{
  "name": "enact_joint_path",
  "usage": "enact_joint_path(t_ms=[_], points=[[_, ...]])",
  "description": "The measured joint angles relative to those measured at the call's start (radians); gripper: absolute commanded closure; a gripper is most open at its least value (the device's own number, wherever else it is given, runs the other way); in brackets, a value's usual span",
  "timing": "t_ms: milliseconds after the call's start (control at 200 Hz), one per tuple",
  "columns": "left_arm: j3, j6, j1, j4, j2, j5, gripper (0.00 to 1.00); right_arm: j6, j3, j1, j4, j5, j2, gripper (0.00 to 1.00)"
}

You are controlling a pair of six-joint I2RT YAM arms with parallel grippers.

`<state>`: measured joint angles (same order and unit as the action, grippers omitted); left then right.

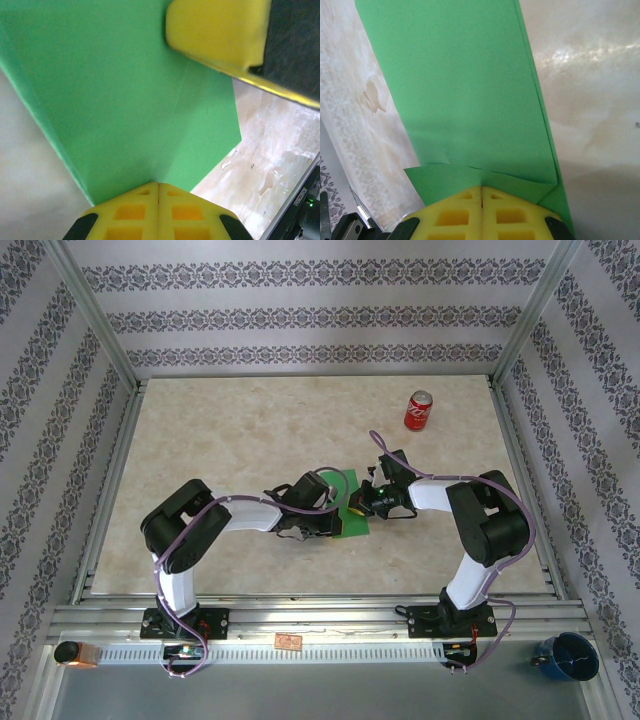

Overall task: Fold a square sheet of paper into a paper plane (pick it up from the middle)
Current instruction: Fold the triangle a second time at the center of the table.

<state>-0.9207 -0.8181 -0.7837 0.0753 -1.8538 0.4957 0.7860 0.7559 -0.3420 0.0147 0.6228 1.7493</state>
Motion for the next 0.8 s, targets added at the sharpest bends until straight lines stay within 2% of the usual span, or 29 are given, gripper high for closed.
enact_joint_path(t_ms=[565,799], points=[[0.086,-0.025,-0.008,0.016,0.07,0.053,0.97,0.0,0.0,0.0,-0.006,0.008,0.0,0.98],[-0.033,-0.01,-0.006,-0.043,0.116,0.006,0.96,0.0,0.0,0.0,-0.006,0.008,0.0,0.98]])
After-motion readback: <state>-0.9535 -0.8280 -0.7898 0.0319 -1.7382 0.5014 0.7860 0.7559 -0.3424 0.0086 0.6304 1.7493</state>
